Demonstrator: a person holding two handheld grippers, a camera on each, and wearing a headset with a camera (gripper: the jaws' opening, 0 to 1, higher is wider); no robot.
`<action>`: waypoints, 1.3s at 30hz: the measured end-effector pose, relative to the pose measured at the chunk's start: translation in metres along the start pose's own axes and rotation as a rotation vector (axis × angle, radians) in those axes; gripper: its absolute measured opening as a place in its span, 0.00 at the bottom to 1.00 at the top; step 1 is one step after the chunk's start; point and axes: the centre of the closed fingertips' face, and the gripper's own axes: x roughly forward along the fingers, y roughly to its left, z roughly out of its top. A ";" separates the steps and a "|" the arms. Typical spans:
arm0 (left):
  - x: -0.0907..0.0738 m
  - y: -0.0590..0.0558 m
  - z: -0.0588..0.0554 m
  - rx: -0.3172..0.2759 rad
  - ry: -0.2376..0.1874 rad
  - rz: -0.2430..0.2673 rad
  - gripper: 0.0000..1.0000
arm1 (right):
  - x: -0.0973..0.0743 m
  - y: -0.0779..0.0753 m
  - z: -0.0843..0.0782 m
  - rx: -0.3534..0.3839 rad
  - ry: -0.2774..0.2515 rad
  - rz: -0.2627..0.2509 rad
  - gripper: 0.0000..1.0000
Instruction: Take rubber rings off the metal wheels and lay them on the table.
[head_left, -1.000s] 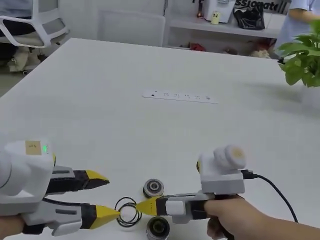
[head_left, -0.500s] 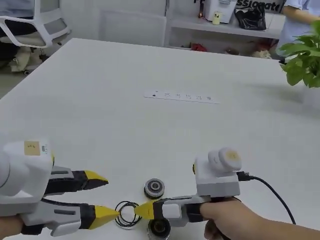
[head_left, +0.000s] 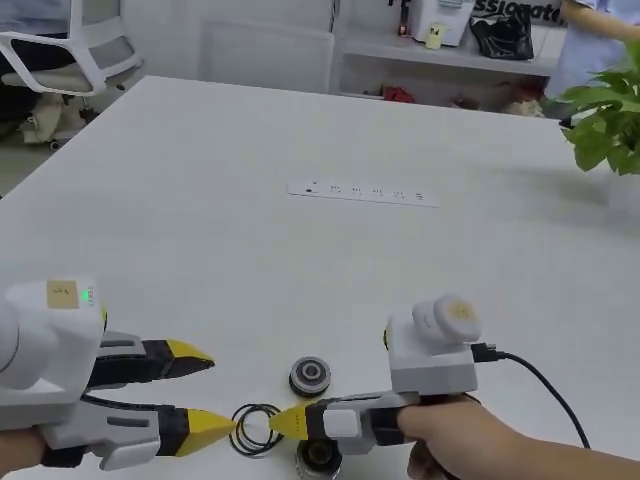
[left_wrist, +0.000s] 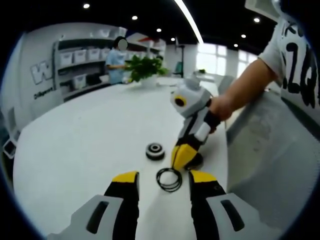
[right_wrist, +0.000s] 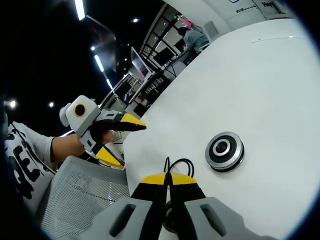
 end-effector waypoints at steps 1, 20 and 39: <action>0.000 0.000 0.000 0.000 0.000 0.001 0.41 | 0.000 -0.001 0.000 -0.001 0.000 -0.002 0.00; -0.001 0.000 0.000 -0.001 0.005 0.001 0.40 | 0.001 -0.003 -0.002 -0.042 0.016 -0.022 0.02; 0.000 -0.003 -0.001 0.003 0.016 -0.005 0.40 | 0.002 -0.002 -0.001 -0.128 0.035 -0.040 0.09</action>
